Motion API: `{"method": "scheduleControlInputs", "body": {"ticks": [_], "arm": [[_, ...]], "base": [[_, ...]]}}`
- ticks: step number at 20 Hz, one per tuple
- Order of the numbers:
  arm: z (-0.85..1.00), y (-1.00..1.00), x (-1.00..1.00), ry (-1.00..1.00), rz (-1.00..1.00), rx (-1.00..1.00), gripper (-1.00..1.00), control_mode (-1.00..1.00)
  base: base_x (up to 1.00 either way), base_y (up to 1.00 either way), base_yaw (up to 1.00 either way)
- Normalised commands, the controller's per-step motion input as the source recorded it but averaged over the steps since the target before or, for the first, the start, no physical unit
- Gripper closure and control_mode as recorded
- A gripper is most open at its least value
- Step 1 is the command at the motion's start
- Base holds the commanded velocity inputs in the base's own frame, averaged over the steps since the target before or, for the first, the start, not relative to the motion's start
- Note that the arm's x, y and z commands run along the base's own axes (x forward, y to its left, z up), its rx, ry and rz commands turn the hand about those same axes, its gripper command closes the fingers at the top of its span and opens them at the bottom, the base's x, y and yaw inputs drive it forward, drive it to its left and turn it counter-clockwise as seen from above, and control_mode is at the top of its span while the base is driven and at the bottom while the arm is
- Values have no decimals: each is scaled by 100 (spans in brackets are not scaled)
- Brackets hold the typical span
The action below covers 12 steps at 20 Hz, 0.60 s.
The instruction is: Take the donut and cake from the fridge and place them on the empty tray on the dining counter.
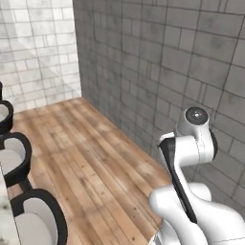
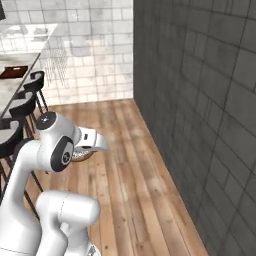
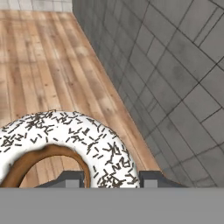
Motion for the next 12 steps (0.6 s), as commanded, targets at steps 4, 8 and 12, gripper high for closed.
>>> {"method": "scheduleControlInputs", "body": {"ticks": [4,8,12], "arm": [[0,0,0,0,0,0,100,100],[0,0,0,0,0,0,100,100],[0,0,0,0,0,0,100,100]], "base": [[83,-21,26],[75,-31,25],[73,-30,25]]}}
